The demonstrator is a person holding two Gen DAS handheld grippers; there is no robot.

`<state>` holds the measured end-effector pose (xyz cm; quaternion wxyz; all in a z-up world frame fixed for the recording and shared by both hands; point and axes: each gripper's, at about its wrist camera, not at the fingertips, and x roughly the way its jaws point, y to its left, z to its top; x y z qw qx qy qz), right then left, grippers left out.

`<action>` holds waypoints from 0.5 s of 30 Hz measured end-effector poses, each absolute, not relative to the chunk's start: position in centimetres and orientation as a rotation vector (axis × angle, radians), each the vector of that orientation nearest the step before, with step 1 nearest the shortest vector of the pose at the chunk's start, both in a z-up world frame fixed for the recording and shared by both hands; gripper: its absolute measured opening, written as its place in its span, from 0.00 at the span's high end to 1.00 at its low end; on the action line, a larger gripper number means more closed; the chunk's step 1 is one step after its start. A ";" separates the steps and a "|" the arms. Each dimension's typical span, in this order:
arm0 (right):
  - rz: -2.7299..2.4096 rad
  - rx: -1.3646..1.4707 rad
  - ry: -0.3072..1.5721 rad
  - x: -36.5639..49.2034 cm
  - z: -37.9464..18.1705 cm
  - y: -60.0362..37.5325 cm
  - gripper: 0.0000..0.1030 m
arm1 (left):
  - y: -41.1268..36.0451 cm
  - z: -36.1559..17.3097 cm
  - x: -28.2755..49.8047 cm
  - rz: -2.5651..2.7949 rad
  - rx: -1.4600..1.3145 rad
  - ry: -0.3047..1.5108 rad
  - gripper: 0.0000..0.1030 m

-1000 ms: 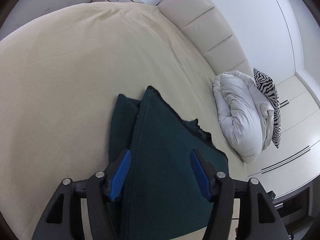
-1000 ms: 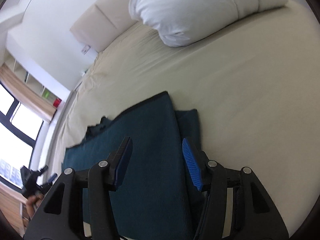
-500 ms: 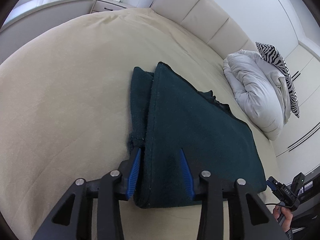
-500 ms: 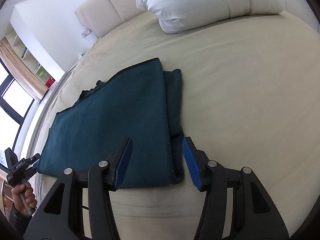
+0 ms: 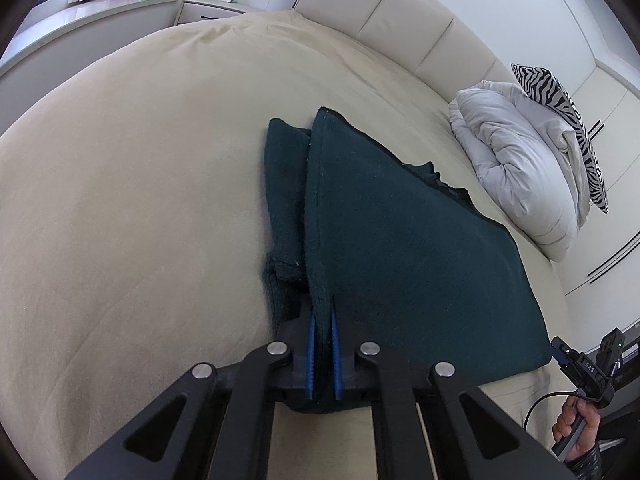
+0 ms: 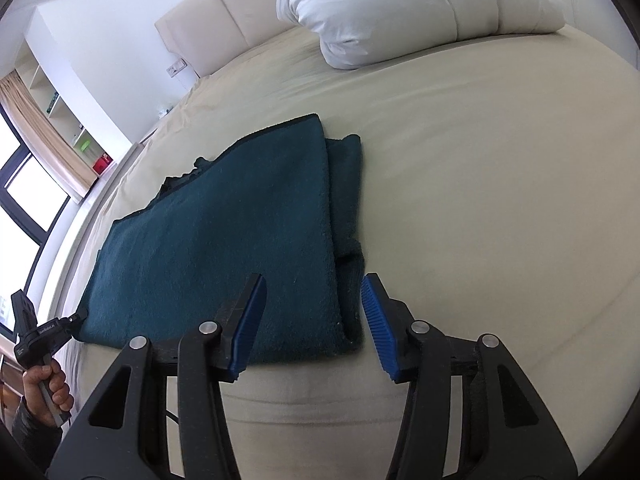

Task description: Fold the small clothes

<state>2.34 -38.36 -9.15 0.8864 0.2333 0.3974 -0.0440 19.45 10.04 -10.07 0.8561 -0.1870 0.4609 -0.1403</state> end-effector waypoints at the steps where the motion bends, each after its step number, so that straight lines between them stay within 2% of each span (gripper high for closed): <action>1: -0.086 0.481 0.833 2.5 -9.3 -38.2 0.59 | 10.0 -10.1 19.4 -0.296 -0.389 0.970 0.93; 3: -0.077 0.454 0.857 2.9 -9.7 -37.8 0.67 | 10.0 -10.1 19.4 -0.297 -0.382 0.974 0.93; 5: -0.091 0.435 0.881 3.3 -10.3 -37.5 0.67 | 10.0 -10.0 19.4 -0.298 -0.374 0.976 0.93; 9: -0.119 0.432 0.869 3.1 -10.3 -37.4 0.83 | 10.2 -9.7 19.2 -0.296 -0.372 0.976 0.94; 15: -0.129 0.422 0.856 2.9 -9.6 -37.5 0.85 | 9.9 -9.7 19.2 -0.289 -0.361 0.979 0.93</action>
